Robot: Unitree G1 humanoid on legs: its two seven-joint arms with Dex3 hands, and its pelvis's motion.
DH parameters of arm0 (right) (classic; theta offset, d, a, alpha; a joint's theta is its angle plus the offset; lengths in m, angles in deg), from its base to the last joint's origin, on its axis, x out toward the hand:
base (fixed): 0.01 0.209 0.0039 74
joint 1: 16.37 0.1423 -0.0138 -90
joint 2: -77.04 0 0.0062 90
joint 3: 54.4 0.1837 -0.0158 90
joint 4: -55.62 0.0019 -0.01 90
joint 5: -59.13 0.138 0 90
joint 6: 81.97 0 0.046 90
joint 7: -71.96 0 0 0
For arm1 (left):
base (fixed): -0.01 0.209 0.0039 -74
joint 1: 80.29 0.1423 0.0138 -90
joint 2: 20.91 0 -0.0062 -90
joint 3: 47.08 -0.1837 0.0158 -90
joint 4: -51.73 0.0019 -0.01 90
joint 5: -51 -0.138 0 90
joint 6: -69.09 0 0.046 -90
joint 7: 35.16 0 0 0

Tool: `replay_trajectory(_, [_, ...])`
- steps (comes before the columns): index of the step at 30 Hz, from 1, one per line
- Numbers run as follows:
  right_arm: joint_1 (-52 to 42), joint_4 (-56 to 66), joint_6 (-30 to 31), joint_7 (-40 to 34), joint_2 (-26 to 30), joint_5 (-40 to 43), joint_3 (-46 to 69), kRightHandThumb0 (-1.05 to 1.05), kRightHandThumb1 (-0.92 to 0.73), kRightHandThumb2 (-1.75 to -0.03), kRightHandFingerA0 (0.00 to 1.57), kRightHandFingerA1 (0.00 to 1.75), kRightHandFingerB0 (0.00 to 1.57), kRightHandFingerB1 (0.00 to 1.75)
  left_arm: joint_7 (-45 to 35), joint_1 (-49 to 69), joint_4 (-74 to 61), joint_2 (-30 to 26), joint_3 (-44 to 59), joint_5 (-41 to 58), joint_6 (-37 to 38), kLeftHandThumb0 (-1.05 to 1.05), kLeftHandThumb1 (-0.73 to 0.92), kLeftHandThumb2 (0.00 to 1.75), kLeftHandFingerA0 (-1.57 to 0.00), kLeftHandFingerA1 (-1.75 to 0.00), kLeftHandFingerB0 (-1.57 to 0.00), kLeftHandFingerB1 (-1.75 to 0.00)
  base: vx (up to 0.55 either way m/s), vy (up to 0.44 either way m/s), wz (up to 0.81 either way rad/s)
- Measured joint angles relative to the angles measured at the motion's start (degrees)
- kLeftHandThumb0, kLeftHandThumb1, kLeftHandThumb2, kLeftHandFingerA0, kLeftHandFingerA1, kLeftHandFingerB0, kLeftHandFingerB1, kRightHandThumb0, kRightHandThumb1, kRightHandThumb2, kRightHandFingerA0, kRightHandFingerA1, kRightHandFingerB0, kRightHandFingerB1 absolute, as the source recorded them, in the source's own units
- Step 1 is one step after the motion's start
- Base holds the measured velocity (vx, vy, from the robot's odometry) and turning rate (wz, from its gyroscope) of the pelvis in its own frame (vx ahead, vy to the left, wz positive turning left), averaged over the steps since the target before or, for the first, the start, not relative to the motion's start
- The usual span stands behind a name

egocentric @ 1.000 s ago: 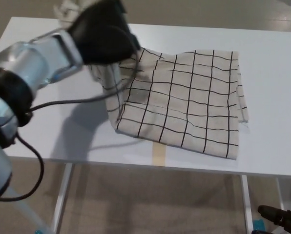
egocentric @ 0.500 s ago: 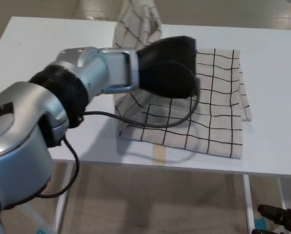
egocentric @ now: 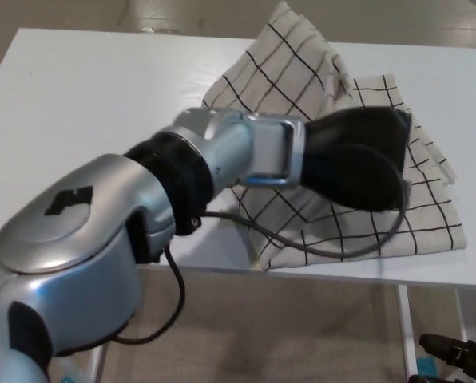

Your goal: Use the left hand to fold a white towel with checkered patterns in half.

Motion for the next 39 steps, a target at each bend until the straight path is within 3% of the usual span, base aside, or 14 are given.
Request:
replay_trajectory(2, [0.0,0.0,0.0,0.1,0.0,0.0,-0.1,-0.31,-0.48,-0.55,0.76,0.54,0.74,0.49,0.0,0.6,-0.1,0.5,-0.1,0.0,0.0,-0.32,0.5,0.57,-0.89,-1.75,-0.87,-1.46,0.0,0.0,0.0])
replay_trajectory(3, [0.0,0.0,0.0,0.2,0.0,0.0,-0.1,-0.32,-0.48,-0.55,0.76,0.55,0.74,0.5,0.0,0.8,-0.1,0.6,-0.1,0.0,0.0,-0.53,0.4,0.73,-0.46,-0.61,-0.37,-0.45,0.0,0.0,0.0])
replay_trajectory(4, [0.2,0.0,0.0,0.6,0.2,0.1,-0.2,-0.32,-0.48,-0.55,0.76,0.55,0.74,0.5,0.0,2.9,-0.2,2.0,-0.3,0.0,0.1,-0.69,0.41,0.72,0.0,0.0,-0.04,-0.06,0.0,0.0,0.0])
replay_trajectory(9, [0.5,0.0,0.0,0.7,0.7,0.0,-0.4,-0.32,-0.48,-0.55,0.75,0.55,0.74,0.5,-4.3,5.6,-1.3,2.8,1.7,1.3,0.4,-0.71,0.43,0.7,0.0,0.0,0.0,0.0,0.0,0.0,0.0])
replay_trajectory(10, [0.6,0.0,0.0,0.7,0.7,0.0,-0.4,-0.32,-0.48,-0.55,0.74,0.55,0.74,0.51,-5.1,5.9,-1.7,2.8,2.0,1.4,0.3,-0.83,0.54,0.57,0.0,0.0,0.0,0.0,0.0,0.0,0.0])
replay_trajectory(16, [1.3,0.0,0.0,0.7,0.8,0.0,-0.5,-0.3,-0.48,-0.55,0.73,0.56,0.74,0.5,-10.0,7.2,-3.6,3.1,3.6,2.5,-0.1,-0.97,0.55,0.59,0.0,0.0,0.0,0.0,0.0,0.0,0.0])
replay_trajectory(26, [1.9,0.0,0.0,0.6,1.0,-0.1,-0.7,-0.3,-0.48,-0.55,0.74,0.56,0.75,0.51,-20.0,8.4,-8.5,3.6,8.8,5.7,-0.9,-0.99,0.57,0.59,0.0,0.0,0.0,-0.04,0.0,0.0,0.0])
replay_trajectory(27, [1.9,0.0,0.0,0.6,1.0,-0.1,-0.7,-0.3,-0.48,-0.54,0.73,0.56,0.76,0.51,-20.6,8.5,-8.9,3.5,9.2,6.0,-1.0,-0.98,0.45,0.77,0.0,0.0,0.0,-0.03,0.0,0.0,0.0])
replay_trajectory(29, [2.0,0.0,0.0,0.6,1.0,-0.1,-0.8,-0.3,-0.47,-0.55,0.73,0.55,0.75,0.51,-22.0,8.5,-9.9,3.5,10.5,6.8,-1.1,-0.97,0.44,0.77,0.0,0.0,0.0,-0.04,0.0,0.0,0.0])
replay_trajectory(30, [2.0,0.0,0.0,0.6,1.0,-0.2,-0.9,-0.3,-0.47,-0.55,0.73,0.55,0.75,0.51,-23.2,8.5,-10.8,3.4,11.8,7.6,-1.2,-0.98,0.58,0.62,0.0,0.0,0.0,-0.1,0.0,0.0,0.0])
replay_trajectory(35, [2.0,0.0,0.0,0.6,1.0,-0.5,-1.0,-0.3,-0.48,-0.54,0.73,0.55,0.74,0.5,-27.2,8.4,-14.5,2.6,16.2,10.5,-1.6,-0.99,0.56,0.65,0.0,0.0,0.0,-0.1,0.0,0.0,0.0])
replay_trajectory(37, [2.1,0.0,0.0,0.6,1.1,-0.5,-1.0,-0.3,-0.48,-0.54,0.73,0.55,0.73,0.5,-28.1,8.5,-15.7,2.3,17.4,11.3,-1.7,-0.96,0.43,0.76,0.0,0.0,0.0,-0.07,0.0,0.0,0.0])
replay_trajectory(38, [2.1,0.0,0.0,0.6,1.1,-0.6,-1.0,-0.31,-0.48,-0.55,0.72,0.55,0.72,0.5,-29.4,8.4,-18.0,1.7,19.5,12.6,-1.9,-0.94,0.58,0.6,0.0,0.0,0.0,-0.09,0.0,0.0,0.0])
replay_trajectory(39, [2.1,0.0,0.0,0.6,1.1,-0.6,-1.0,-0.31,-0.48,-0.55,0.72,0.55,0.72,0.5,-29.8,8.4,-18.7,1.5,20.2,13.0,-1.9,-0.94,0.58,0.6,0.0,0.0,0.0,-0.09,0.0,0.0,0.0])
